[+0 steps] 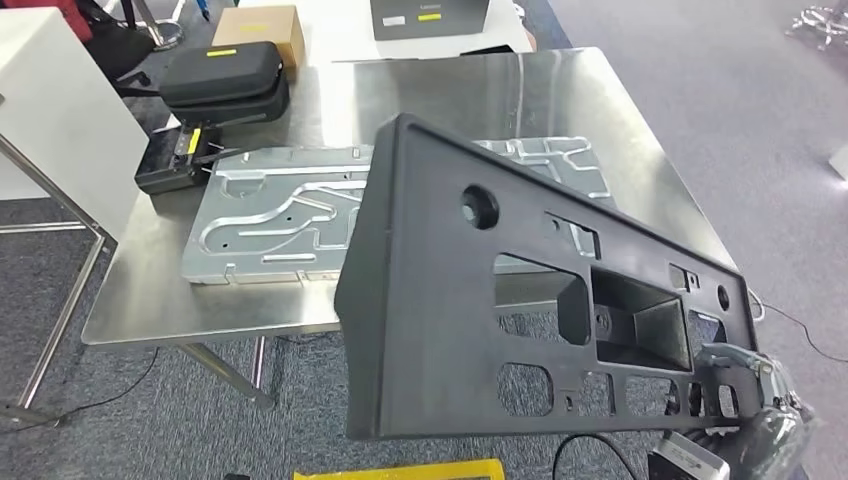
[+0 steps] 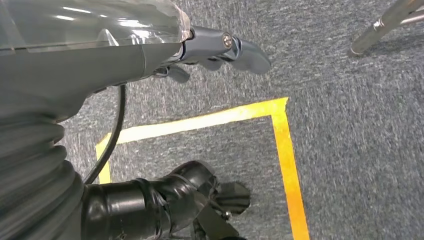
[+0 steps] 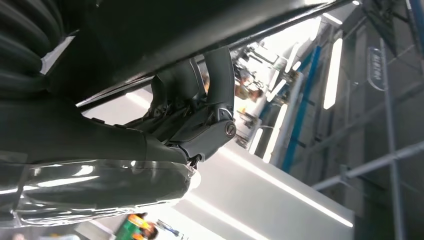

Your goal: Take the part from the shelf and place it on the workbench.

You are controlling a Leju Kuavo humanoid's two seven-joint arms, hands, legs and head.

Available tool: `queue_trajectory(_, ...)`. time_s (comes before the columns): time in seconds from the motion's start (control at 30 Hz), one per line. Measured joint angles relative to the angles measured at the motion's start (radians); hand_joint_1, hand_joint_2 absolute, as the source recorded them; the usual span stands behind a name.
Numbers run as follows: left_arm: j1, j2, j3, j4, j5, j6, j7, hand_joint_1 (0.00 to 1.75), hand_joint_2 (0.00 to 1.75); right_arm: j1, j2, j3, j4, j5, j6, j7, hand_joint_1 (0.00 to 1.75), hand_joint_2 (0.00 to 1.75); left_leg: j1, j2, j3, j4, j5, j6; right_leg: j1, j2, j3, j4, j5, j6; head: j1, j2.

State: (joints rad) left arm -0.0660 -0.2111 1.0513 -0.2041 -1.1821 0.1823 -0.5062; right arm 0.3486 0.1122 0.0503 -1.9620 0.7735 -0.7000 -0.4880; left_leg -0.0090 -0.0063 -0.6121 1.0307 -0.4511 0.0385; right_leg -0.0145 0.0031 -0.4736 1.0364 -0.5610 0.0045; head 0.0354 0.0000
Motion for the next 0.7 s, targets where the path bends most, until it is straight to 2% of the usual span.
queue_trajectory(0.07,0.001,-0.001,0.0,0.0,0.0,0.0,0.0,0.0,1.75,-0.002,0.0,0.0,-0.001,0.001,0.0,-0.001,1.75,1.75,0.006,0.0,0.029,-0.015,-0.003,0.011,0.001,-0.001,-0.005,0.034,-0.01,0.008,0.001,0.0)
queue_trajectory(0.1,-0.001,-0.001,0.0,0.0,0.0,0.0,0.0,0.0,1.75,-0.004,0.0,0.0,-0.001,0.001,0.0,-0.001,1.75,1.75,0.007,-0.001,0.042,-0.021,-0.005,0.015,0.0,-0.001,-0.027,0.076,-0.027,0.011,0.002,0.0)
queue_trajectory(0.2,-0.004,-0.001,0.0,0.0,0.0,0.0,0.0,0.0,1.75,-0.005,0.0,0.0,0.0,0.001,0.0,-0.001,1.75,1.75,0.006,-0.002,0.063,-0.023,-0.024,0.023,-0.001,-0.001,-0.144,0.236,-0.096,0.019,0.002,0.0)
queue_trajectory(0.23,-0.003,-0.001,0.0,0.0,0.0,0.0,0.0,0.0,1.75,-0.005,0.0,0.0,0.0,0.001,0.0,-0.001,1.75,1.75,0.005,-0.003,0.073,-0.023,-0.033,0.022,-0.001,-0.002,-0.173,0.256,-0.102,0.02,0.002,0.0)
queue_trajectory(0.27,-0.002,-0.002,0.0,0.0,0.0,0.0,0.0,0.0,1.75,-0.005,0.0,0.0,0.0,0.001,0.0,-0.001,1.75,1.75,0.005,-0.004,0.086,-0.023,-0.044,0.021,0.0,-0.002,-0.188,0.244,-0.089,0.02,0.002,0.0)
queue_trajectory(0.3,-0.001,-0.002,0.0,0.0,0.0,0.0,0.0,0.0,1.75,-0.005,0.0,0.0,0.0,0.001,0.0,-0.001,1.75,1.75,0.005,-0.005,0.101,-0.023,-0.055,0.019,0.0,-0.002,-0.187,0.201,-0.052,0.017,0.002,0.0)
queue_trajectory(0.37,-0.001,-0.004,0.0,0.0,0.0,0.0,0.0,0.0,1.75,-0.004,-0.001,0.0,0.0,0.001,0.0,-0.001,1.75,1.75,0.004,-0.006,0.127,-0.022,-0.078,0.012,0.005,-0.001,-0.173,0.088,0.058,0.006,0.002,0.0)
queue_trajectory(0.4,-0.001,-0.004,0.0,0.0,0.0,0.0,0.0,0.0,1.75,-0.005,-0.001,0.0,0.001,0.001,0.0,-0.001,1.75,1.75,0.004,-0.007,0.134,-0.022,-0.086,0.007,0.008,-0.001,-0.17,0.047,0.096,0.0,0.001,0.0)
queue_trajectory(0.43,-0.003,-0.005,0.0,0.0,0.0,0.0,0.0,0.0,1.75,-0.004,-0.002,0.0,0.001,0.001,0.0,-0.001,1.75,1.75,0.004,-0.007,0.136,-0.024,-0.093,0.002,0.012,-0.001,-0.169,0.025,0.118,-0.006,0.0,0.0)
queue_trajectory(0.53,-0.006,-0.005,0.0,0.0,-0.001,0.0,0.0,0.0,1.75,-0.005,-0.002,0.0,0.001,0.001,0.0,-0.002,1.75,1.75,0.003,-0.005,0.141,-0.022,-0.093,-0.015,0.014,0.002,-0.152,0.005,0.115,-0.023,-0.001,0.0)
queue_trajectory(0.57,-0.007,-0.005,0.0,0.0,-0.001,0.0,-0.001,0.0,1.75,-0.006,-0.002,-0.001,0.002,0.001,0.0,-0.002,1.75,1.75,0.003,-0.003,0.134,0.001,-0.089,-0.02,0.01,0.001,-0.14,-0.003,0.112,-0.029,-0.001,0.0)
queue_trajectory(0.6,-0.008,-0.005,0.0,0.0,-0.001,0.0,-0.001,0.0,1.75,-0.007,-0.002,-0.001,0.002,0.001,0.0,-0.002,1.75,1.75,0.005,-0.002,0.113,0.041,-0.09,-0.025,0.006,0.0,-0.127,-0.012,0.109,-0.033,-0.001,0.0)
queue_trajectory(0.63,-0.009,-0.005,0.0,0.0,-0.001,0.0,-0.001,0.0,1.75,-0.009,-0.002,0.0,0.002,0.001,0.0,-0.002,1.75,1.75,0.007,-0.001,0.078,0.101,-0.1,-0.031,0.004,-0.002,-0.114,-0.019,0.105,-0.037,-0.001,0.0)
queue_trajectory(0.7,-0.01,-0.005,0.0,0.0,-0.001,-0.001,-0.001,0.0,1.75,-0.011,-0.002,0.0,0.002,0.001,0.0,-0.002,1.75,1.75,0.014,0.0,-0.004,0.218,-0.146,-0.043,0.002,-0.004,-0.094,-0.024,0.091,-0.039,-0.001,0.0)
